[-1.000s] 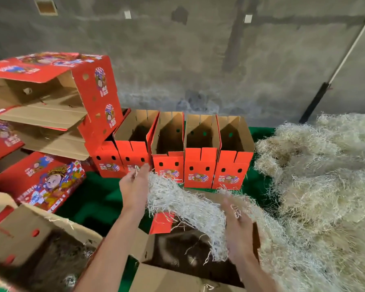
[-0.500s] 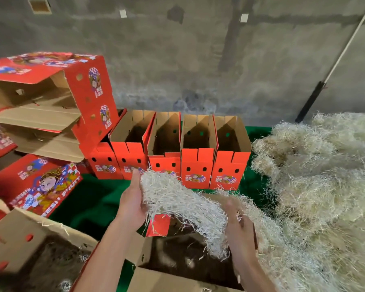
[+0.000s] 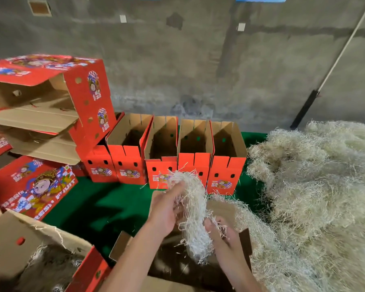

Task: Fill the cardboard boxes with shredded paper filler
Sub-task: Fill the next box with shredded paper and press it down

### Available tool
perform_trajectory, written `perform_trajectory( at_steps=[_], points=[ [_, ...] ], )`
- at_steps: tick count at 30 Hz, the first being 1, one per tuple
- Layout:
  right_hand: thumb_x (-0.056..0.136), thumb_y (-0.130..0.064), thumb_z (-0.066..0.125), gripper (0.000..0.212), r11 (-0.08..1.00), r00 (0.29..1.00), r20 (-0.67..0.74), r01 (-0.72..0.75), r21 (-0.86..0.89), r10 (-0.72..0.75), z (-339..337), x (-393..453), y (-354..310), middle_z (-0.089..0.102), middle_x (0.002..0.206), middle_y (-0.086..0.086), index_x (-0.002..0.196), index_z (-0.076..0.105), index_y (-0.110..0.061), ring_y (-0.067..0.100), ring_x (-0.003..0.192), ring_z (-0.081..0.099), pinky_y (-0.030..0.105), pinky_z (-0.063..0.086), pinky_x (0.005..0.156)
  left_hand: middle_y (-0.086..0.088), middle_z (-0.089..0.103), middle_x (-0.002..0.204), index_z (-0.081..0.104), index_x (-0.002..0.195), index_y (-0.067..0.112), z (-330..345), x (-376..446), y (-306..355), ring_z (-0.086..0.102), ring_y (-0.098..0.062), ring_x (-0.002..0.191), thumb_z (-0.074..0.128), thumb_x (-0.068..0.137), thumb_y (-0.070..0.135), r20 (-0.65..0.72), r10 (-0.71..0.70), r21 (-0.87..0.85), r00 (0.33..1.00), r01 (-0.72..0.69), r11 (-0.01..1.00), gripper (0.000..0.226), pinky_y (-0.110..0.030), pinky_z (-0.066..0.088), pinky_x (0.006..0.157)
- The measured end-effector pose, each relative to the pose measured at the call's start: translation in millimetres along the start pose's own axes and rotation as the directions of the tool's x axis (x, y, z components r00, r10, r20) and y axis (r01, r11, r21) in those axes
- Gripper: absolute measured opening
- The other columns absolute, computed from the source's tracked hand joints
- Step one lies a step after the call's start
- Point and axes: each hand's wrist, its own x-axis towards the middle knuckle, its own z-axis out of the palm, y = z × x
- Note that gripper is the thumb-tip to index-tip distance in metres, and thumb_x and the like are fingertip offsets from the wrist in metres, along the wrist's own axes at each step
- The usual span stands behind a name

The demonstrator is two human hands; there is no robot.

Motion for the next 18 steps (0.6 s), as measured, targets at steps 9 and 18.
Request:
perform_trajectory(
  at_steps=[9, 18],
  points=[
    [0.092, -0.072, 0.05, 0.058, 0.994, 0.998, 0.05, -0.027, -0.108, 0.033, -5.1, -3.5, 6.8, 0.038, 0.056, -0.009, 0.058, 0.052, -0.025, 0.01, 0.053, 0.039, 0.017, 0.036, 0.062, 0.002, 0.04, 0.151, -0.003, 0.159, 0.019, -6.1, 4.2, -56.4, 0.035, -0.02, 0.141, 0.065, 0.087, 0.06, -0.141, 0.047, 0.289, 0.989, -0.004, 0.957, 0.108, -0.046, 0.023, 0.119],
    [0.09, -0.079, 0.042, 0.047, 0.958, 0.942, -0.305, 0.05, -0.282, -0.139, -9.5, 21.6, -10.2, 0.065, 0.099, -0.016, 0.112, 0.052, -0.038, 0.0, 0.089, 0.066, 0.023, 0.056, 0.075, 0.033, 0.041, 0.14, 0.038, 0.139, 0.042, -17.1, -24.3, -64.2, 0.043, 0.019, 0.124, 0.068, 0.094, 0.033, 0.073, 0.222, 0.451, 0.972, -0.231, 0.862, 0.054, -0.016, 0.039, 0.103]
  ],
)
